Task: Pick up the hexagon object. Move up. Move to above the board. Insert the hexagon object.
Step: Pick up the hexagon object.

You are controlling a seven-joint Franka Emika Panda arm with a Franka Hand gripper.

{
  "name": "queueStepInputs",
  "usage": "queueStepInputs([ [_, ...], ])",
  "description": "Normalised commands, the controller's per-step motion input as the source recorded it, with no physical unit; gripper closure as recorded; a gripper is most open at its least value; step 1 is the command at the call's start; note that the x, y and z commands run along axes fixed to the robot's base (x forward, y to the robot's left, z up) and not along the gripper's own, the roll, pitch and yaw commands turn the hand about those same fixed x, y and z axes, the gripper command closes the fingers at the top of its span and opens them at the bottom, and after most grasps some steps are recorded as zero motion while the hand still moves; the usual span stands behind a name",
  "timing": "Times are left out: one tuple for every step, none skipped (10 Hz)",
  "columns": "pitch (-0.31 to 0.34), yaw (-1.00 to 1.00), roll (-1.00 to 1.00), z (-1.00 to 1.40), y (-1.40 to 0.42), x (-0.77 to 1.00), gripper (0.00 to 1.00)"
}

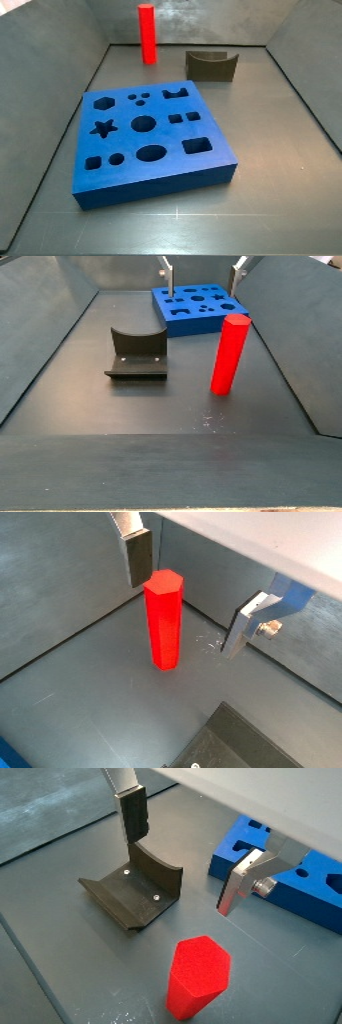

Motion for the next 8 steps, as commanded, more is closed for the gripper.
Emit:
queueStepInputs([
  [0.074, 0.00, 0.02, -0.02, 0.00, 0.00, 0.00],
  [0.000, 0.00, 0.00, -0.01, 0.03, 0.00, 0.00],
  [0.000, 0.00, 0.00, 0.11, 0.19, -0.43, 0.00],
  [0.000, -0.19, 0.05, 0.57, 0.29, -0.84, 0.00],
  [0.014, -0.15, 0.04, 0.57, 0.32, -0.83, 0.00],
  [0.000, -0.22, 0.00, 0.32, 0.32, -0.76, 0.00],
  [0.000, 0.00, 0.00, -0.03, 0.04, 0.00, 0.00],
  [-0.021, -1.00, 0.03, -0.25, 0.00, 0.00, 0.00],
])
